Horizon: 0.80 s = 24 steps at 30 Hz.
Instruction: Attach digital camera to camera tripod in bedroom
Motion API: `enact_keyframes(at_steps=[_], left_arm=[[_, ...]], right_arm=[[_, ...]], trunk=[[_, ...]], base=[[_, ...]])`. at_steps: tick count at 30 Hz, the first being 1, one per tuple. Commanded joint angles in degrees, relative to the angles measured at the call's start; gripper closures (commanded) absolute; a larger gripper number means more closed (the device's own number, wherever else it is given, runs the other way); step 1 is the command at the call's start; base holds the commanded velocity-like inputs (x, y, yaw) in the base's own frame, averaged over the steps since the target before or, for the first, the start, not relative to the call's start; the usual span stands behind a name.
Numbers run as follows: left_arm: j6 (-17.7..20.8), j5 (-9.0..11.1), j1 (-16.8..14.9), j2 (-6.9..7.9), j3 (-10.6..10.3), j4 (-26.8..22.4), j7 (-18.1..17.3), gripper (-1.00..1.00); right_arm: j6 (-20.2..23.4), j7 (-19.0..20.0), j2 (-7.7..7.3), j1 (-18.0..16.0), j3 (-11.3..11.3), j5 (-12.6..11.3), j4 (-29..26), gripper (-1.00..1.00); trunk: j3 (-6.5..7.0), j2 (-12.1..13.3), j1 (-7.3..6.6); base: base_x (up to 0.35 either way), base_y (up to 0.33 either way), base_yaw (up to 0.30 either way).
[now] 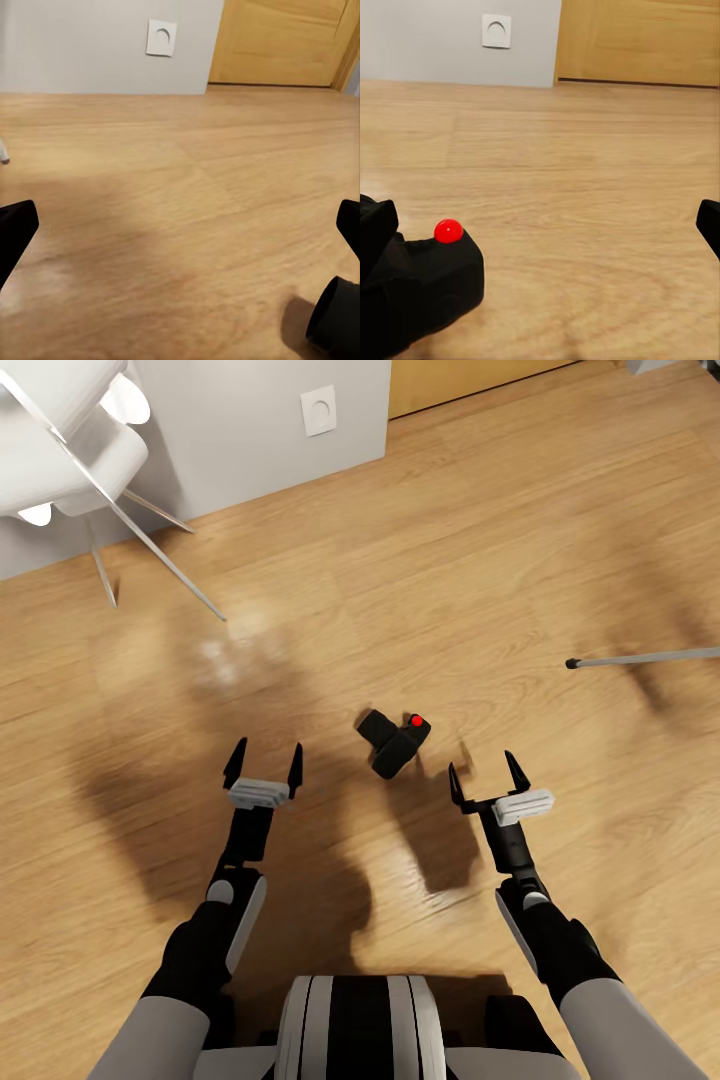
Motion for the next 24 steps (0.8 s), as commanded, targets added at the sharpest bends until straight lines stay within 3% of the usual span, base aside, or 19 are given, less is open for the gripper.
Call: enact_keyframes(at_steps=[1,7,17,24], left_arm=[[-0.1,0.1,0.0,-0.05,0.1,0.0,-0.3,-1.00],[0.1,0.1,0.0,-0.12,0.1,0.3,-0.2,-1.00],[2.6,0.8,0.0,-0.26,1.0,5.3,1.6,-1.00],[3.0,1.6,0.0,-0.28,1.1,5.0,1.7,-1.00]], right_arm=[[-0.2,0.0,-0.05,0.0,0.1,0.1,0.0,-1.00],[-0.2,-0.1,-0.04,0.4,0.1,0.0,0.0,-1.00],[-0.4,-0.1,-0.05,1.0,0.0,-1.1,-0.1,-1.00],[-0.3,-0.1,-0.06,1.1,0.0,-1.2,0.0,-1.00]], trunk=[[-0.02,0.0,-0.01],[-0.02,0.0,-0.01],[-0.02,0.0,-0.01],[-0.02,0.0,-0.01]], base=[[0.000,0.000,0.000],[0.000,0.000,0.000],[0.000,0.000,0.000],[0.000,0.000,-0.159]])
